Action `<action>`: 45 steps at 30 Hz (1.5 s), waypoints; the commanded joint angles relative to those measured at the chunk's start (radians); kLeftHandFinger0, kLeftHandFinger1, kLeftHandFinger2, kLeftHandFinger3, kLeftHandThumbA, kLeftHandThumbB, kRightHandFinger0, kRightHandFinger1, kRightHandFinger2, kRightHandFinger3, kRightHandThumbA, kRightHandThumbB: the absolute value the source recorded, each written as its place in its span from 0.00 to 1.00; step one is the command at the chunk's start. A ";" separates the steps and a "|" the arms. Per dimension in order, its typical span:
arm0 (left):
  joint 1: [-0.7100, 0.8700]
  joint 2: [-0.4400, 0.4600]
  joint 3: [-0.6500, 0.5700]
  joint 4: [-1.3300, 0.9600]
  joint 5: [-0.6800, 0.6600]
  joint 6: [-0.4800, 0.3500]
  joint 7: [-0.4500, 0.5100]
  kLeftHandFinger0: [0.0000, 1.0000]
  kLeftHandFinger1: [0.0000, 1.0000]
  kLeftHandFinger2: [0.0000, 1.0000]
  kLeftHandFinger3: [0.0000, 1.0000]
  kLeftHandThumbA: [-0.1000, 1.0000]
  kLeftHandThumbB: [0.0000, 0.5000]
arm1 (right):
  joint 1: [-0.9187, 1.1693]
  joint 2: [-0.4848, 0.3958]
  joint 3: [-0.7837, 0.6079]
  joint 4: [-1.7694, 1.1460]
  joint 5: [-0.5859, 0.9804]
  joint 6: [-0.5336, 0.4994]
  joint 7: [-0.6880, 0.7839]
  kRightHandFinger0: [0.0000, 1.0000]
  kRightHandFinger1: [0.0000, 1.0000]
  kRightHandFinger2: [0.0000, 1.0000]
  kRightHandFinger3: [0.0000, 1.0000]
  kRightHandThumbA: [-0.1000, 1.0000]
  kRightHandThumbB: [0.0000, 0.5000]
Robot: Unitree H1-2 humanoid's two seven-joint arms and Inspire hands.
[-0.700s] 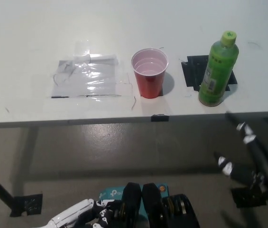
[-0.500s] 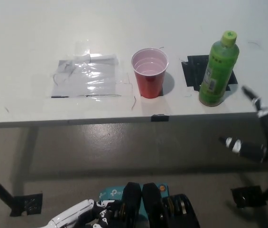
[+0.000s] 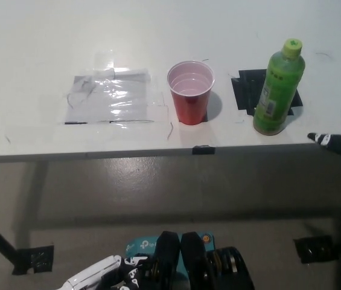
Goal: The robot uses its right hand to pick up a bottle kept in the middle of the desk and tilt it into a cup kept next to it to pour water out
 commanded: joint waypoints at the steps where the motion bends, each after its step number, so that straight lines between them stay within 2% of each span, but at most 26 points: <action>1: -0.011 0.008 0.011 -0.036 -0.012 0.003 -0.025 1.00 1.00 1.00 1.00 0.42 1.00 | -0.108 0.034 -0.033 0.051 -0.080 0.025 0.008 1.00 1.00 1.00 1.00 1.00 1.00; 9: -0.018 0.003 0.006 -0.029 -0.013 -0.004 -0.032 1.00 1.00 1.00 1.00 0.41 1.00 | -0.197 0.112 -0.044 0.086 -0.107 0.025 -0.017 1.00 1.00 1.00 1.00 1.00 1.00; 21: -0.017 0.002 0.008 -0.033 -0.007 0.007 -0.033 1.00 1.00 1.00 1.00 0.41 1.00 | -0.145 0.147 0.042 -0.020 -0.149 0.025 0.072 1.00 1.00 1.00 1.00 1.00 1.00; 34: -0.019 -0.002 -0.004 -0.038 0.004 0.017 -0.034 1.00 1.00 1.00 1.00 0.39 1.00 | -0.226 0.158 0.001 0.228 -0.103 0.025 -0.058 1.00 1.00 1.00 1.00 1.00 1.00; 45: -0.023 -0.002 -0.021 -0.033 0.015 0.011 -0.040 1.00 1.00 1.00 1.00 0.44 1.00 | -0.299 0.185 0.029 0.330 -0.060 0.025 -0.099 1.00 1.00 1.00 1.00 1.00 1.00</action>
